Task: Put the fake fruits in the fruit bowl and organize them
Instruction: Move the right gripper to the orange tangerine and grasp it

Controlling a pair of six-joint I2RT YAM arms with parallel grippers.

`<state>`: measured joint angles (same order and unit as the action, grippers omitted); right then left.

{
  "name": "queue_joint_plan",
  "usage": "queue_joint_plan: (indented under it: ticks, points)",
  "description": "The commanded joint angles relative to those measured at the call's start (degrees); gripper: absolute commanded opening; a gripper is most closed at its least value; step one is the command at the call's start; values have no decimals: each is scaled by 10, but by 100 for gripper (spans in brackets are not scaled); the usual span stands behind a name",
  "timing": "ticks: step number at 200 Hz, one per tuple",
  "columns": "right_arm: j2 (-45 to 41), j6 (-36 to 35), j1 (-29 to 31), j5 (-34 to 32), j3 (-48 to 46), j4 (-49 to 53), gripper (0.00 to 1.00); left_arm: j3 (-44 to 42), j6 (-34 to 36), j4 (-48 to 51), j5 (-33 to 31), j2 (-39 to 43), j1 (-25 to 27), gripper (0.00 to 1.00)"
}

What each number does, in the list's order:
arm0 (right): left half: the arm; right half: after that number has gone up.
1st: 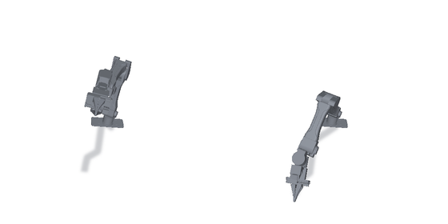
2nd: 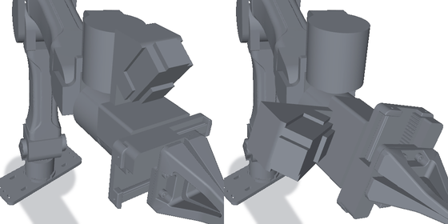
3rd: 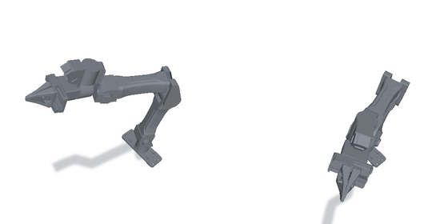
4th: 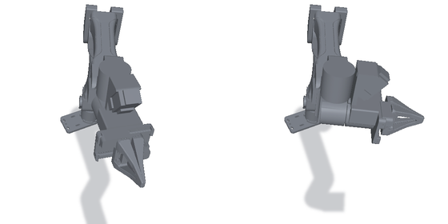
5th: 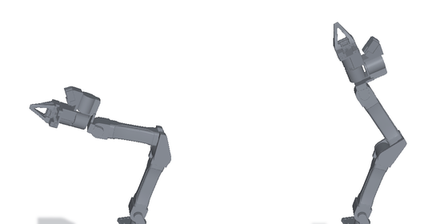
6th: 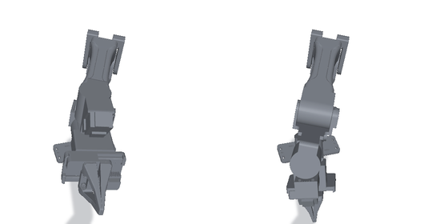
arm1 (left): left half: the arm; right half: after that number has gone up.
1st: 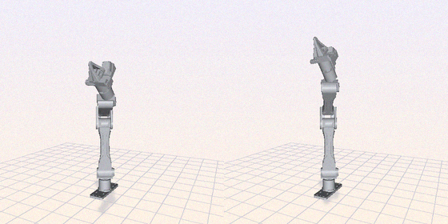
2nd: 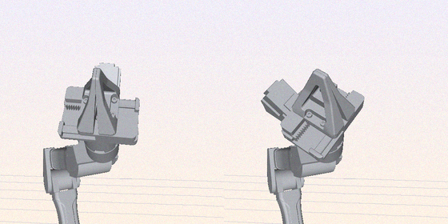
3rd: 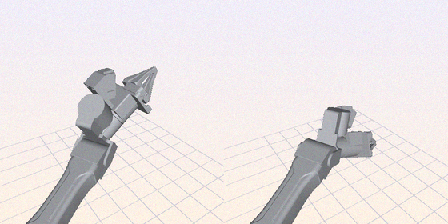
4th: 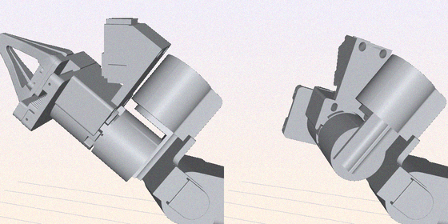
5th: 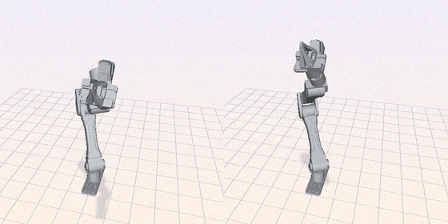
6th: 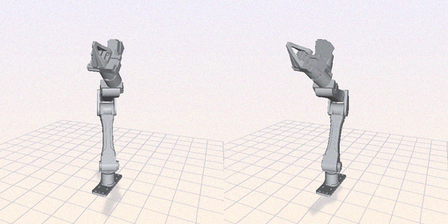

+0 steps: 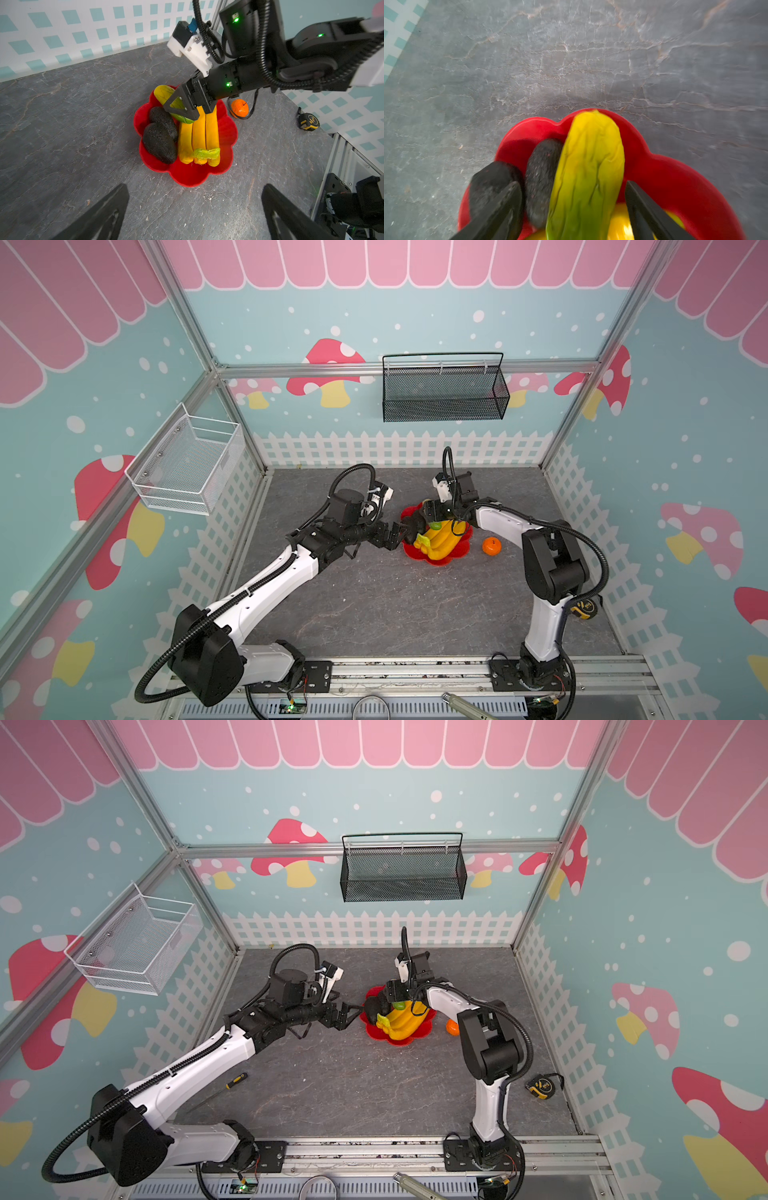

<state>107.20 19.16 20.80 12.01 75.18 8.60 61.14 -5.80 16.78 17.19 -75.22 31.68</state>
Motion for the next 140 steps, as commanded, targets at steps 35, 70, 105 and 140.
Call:
queue_joint_plan:
  ticks: [35, 70, 105, 140]
  points:
    - [-207, 20, -50, -80, -175, 19, 86, -10, 17, -14, 34, 10, 26, 100]
    - [-285, 43, -127, -98, -290, 24, 91, -13, 45, -12, 36, 11, 81, 100]
    - [-287, 42, -136, -120, -312, 44, 91, -15, 52, -10, 22, 11, 98, 100]
    - [-263, 37, -138, -156, -311, 45, 91, -16, 53, -10, 17, 14, 98, 100]
